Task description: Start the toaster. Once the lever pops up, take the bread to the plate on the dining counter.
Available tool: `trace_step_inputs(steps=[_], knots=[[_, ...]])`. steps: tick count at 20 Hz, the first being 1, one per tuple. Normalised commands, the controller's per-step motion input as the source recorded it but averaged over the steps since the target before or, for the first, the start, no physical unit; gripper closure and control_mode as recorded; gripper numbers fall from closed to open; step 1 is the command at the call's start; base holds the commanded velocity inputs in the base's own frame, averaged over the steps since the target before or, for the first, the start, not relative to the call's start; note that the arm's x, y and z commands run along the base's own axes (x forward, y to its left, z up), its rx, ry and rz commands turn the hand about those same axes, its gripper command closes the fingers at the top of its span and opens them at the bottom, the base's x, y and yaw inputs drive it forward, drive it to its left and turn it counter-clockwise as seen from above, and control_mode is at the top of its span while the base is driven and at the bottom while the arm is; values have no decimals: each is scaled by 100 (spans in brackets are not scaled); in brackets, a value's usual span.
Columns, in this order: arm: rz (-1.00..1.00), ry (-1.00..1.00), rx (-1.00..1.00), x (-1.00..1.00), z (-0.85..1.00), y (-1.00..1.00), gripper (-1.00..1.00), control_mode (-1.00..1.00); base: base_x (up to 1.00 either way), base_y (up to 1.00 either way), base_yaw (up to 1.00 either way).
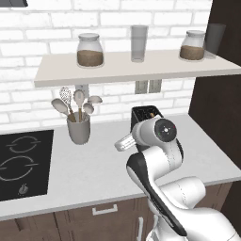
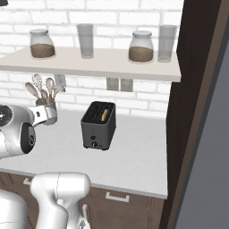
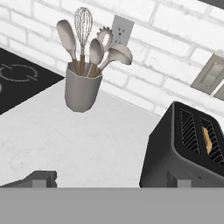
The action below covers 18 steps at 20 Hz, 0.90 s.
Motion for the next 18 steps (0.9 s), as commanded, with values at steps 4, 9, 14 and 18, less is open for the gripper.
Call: trace_step_inputs(steps=[4, 9, 14, 18], knots=[[0, 0, 0, 0, 0, 0, -100, -100, 0, 0, 0], [0, 0, 0, 0, 0, 0, -100, -100, 0, 0, 0], [0, 0, 0, 0, 0, 0, -100, -100, 0, 0, 0], [0, 0, 0, 0, 0, 0, -100, -100, 0, 0, 0]])
